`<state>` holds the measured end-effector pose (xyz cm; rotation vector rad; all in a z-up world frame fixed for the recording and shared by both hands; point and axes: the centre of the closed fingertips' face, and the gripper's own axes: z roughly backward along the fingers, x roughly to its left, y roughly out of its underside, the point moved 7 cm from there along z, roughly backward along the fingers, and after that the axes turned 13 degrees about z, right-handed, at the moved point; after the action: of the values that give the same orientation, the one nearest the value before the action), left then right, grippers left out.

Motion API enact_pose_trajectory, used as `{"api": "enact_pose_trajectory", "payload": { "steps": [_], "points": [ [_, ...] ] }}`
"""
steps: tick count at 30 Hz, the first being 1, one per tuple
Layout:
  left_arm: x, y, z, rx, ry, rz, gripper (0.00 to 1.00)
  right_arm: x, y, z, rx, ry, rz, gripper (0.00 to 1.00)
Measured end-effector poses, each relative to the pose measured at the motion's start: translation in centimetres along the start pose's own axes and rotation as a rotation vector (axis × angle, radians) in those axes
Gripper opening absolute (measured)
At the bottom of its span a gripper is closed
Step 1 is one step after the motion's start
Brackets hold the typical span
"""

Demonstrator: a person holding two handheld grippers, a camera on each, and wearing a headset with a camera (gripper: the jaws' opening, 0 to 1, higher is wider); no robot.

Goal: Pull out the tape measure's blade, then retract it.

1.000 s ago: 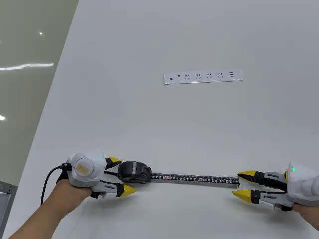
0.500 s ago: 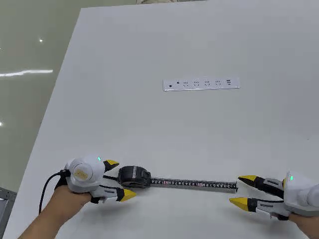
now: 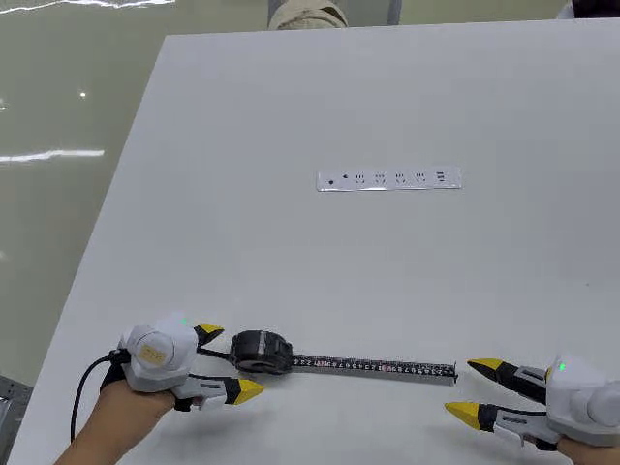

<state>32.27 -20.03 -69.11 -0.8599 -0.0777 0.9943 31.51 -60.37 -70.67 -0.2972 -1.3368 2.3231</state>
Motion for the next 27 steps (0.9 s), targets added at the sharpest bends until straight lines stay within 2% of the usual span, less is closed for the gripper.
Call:
{"api": "enact_pose_trajectory", "payload": {
  "steps": [11,19,21,27],
  "points": [
    [-0.9,0.7,1.4,-0.037,-0.025,0.032,0.71,1.4,-0.1,1.1,0.034,0.047,-0.011,0.56],
    [-1.5,1.6,2.2,-0.058,-0.029,0.052,0.71,1.9,0.1,1.8,0.035,0.075,-0.017,0.58],
    [-1.6,1.8,2.5,-0.066,-0.042,0.05,0.71,2.2,0.0,2.0,0.017,0.087,-0.023,0.58],
    [-2.0,2.4,3.3,-0.084,-0.053,0.073,0.72,2.7,0.2,2.4,0.013,0.104,-0.041,0.6]
  ]
}}
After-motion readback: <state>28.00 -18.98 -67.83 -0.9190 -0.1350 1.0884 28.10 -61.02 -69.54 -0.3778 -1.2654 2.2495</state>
